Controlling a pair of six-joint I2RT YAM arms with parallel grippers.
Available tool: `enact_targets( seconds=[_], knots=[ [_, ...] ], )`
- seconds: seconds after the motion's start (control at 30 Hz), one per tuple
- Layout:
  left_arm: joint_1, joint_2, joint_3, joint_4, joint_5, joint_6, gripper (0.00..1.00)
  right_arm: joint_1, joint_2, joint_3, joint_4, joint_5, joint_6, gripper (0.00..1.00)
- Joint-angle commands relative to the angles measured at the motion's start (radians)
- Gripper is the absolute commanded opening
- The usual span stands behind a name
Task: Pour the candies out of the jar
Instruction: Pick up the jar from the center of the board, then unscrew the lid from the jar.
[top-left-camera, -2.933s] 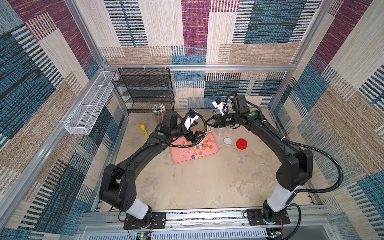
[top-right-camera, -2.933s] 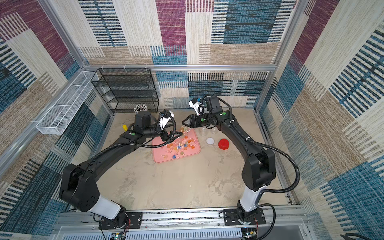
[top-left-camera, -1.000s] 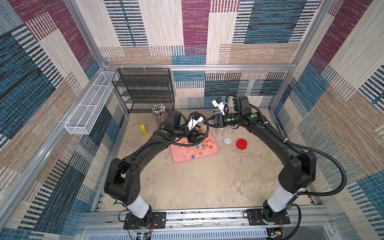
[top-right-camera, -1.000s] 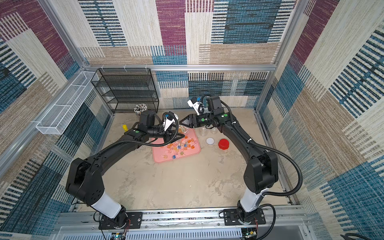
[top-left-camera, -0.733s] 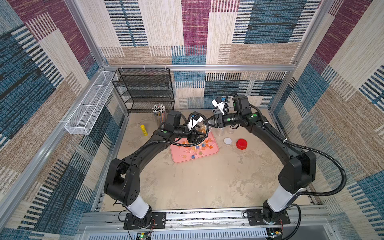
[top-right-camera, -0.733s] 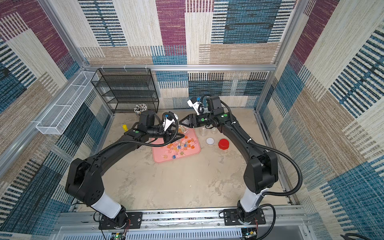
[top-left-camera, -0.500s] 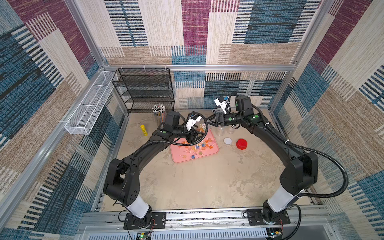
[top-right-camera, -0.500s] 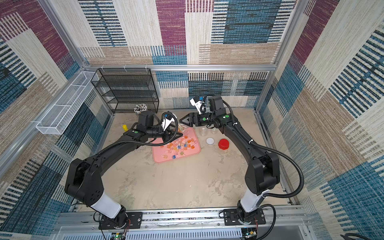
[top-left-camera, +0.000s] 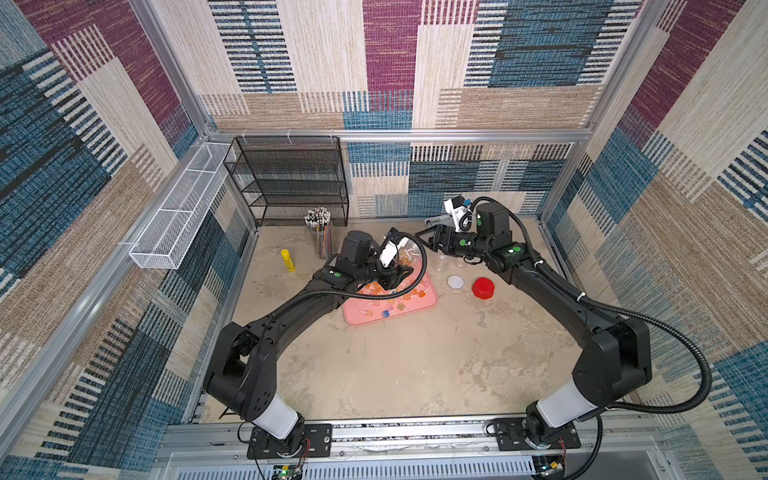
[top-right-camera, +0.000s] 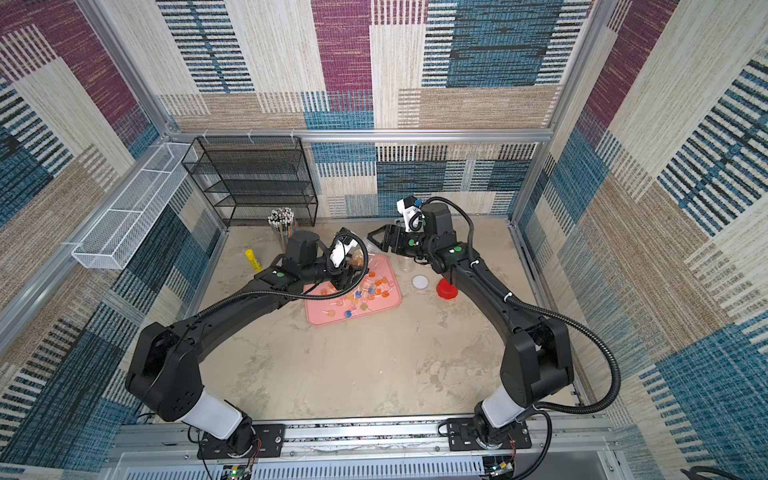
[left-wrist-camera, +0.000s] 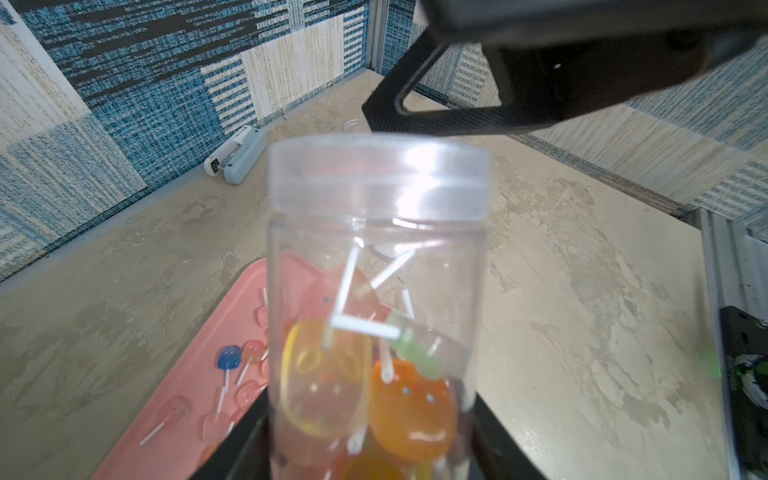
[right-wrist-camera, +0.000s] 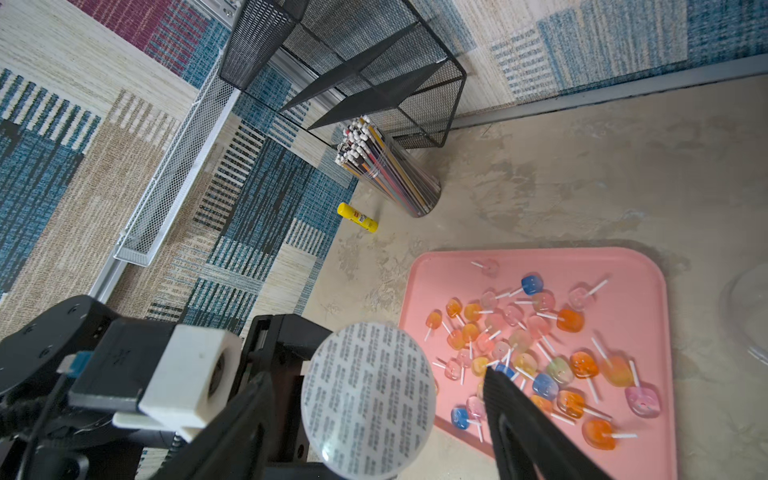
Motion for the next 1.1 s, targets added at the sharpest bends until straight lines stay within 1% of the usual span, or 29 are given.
enact_targets(
  seconds=[0.0, 0.17, 0.3, 0.47, 0.57, 0.67, 0.77, 0.8, 0.9, 1.0, 1.03, 1.07],
  knots=[
    [-0.013, -0.017, -0.006, 0.071, -0.077, 0.002, 0.00, 0.020, -0.007, -0.008, 0.062, 0.072, 0.028, 0.81],
    [-0.028, -0.023, -0.008, 0.074, -0.107, 0.007, 0.00, 0.041, -0.002, -0.024, 0.061, 0.107, 0.035, 0.80],
    [-0.035, -0.026, -0.006, 0.073, -0.114, 0.012, 0.00, 0.055, -0.003, -0.034, 0.084, 0.105, 0.045, 0.78],
    [-0.038, -0.024, -0.002, 0.070, -0.123, 0.012, 0.00, 0.065, 0.006, -0.036, 0.105, 0.105, 0.055, 0.72],
    [-0.041, -0.024, -0.002, 0.067, -0.125, 0.012, 0.00, 0.068, 0.007, -0.038, 0.112, 0.104, 0.058, 0.66],
    [-0.042, -0.020, 0.002, 0.062, -0.125, 0.011, 0.00, 0.070, 0.011, -0.035, 0.118, 0.090, 0.059, 0.65],
    [-0.042, -0.016, 0.010, 0.058, -0.122, 0.012, 0.00, 0.076, 0.015, -0.032, 0.122, 0.102, 0.057, 0.65],
    [-0.042, -0.016, 0.010, 0.056, -0.122, 0.013, 0.00, 0.076, 0.014, -0.032, 0.123, 0.104, 0.056, 0.63],
    [-0.042, -0.018, 0.009, 0.055, -0.123, 0.010, 0.00, 0.076, 0.008, -0.039, 0.131, 0.110, 0.050, 0.52],
    [-0.039, -0.026, 0.003, 0.062, -0.110, 0.006, 0.00, 0.075, -0.002, -0.038, 0.141, 0.088, 0.012, 0.46],
    [-0.033, -0.029, 0.002, 0.063, -0.077, 0.002, 0.00, 0.073, -0.006, -0.039, 0.153, 0.061, -0.010, 0.44],
    [-0.020, -0.029, 0.004, 0.064, -0.015, -0.003, 0.00, 0.065, -0.011, -0.043, 0.171, 0.021, -0.029, 0.43]
  ],
)
